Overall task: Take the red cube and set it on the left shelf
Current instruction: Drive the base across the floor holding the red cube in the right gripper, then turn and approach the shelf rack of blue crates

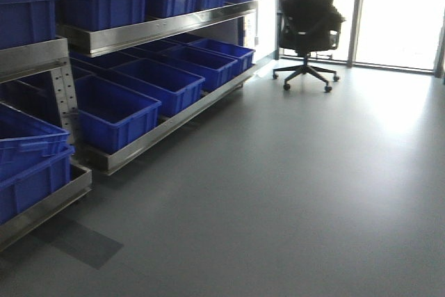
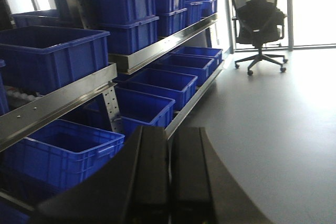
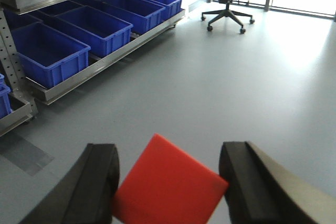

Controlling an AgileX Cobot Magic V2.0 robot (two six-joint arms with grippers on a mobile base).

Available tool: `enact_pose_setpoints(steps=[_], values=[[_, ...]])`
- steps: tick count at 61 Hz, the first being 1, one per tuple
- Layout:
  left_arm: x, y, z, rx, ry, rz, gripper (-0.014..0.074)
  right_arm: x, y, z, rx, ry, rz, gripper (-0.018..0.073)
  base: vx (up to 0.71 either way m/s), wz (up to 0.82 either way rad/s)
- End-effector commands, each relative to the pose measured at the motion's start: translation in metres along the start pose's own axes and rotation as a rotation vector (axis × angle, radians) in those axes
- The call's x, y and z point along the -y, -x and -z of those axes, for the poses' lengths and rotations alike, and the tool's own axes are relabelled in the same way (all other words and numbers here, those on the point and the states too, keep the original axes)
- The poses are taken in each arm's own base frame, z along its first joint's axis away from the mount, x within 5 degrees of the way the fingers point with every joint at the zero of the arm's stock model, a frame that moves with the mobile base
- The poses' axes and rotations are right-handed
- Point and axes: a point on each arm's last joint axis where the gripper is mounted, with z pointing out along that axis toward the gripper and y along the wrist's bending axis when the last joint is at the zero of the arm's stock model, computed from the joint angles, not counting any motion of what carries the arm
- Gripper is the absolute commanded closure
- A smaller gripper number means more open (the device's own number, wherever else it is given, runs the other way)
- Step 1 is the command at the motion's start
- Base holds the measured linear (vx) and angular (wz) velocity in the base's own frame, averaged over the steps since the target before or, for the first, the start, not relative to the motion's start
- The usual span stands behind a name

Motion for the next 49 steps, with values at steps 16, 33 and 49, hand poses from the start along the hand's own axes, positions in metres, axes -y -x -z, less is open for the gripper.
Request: enact_pose_setpoints(steps=[16, 33, 49], values=[[-0.0001, 0.0002, -0.0010, 0.060, 0.008, 0.004, 0.0491, -0.0003, 0.0172, 0.0020, 0.114, 0.000, 0.016, 0.0501, 0.47, 0.50], [-0.0001, 0.0002, -0.0010, 0.060, 0.008, 0.004, 0.0491, -0.0003, 0.0172, 0.0020, 0.114, 0.000, 0.016, 0.0501, 0.40, 0.59], [-0.0001, 0.0002, -0.0010, 0.060, 0.008, 0.004, 0.0491, -0.0003, 0.0172, 0.0020, 0.114, 0.000, 0.016, 0.0501, 0.36, 0.56]])
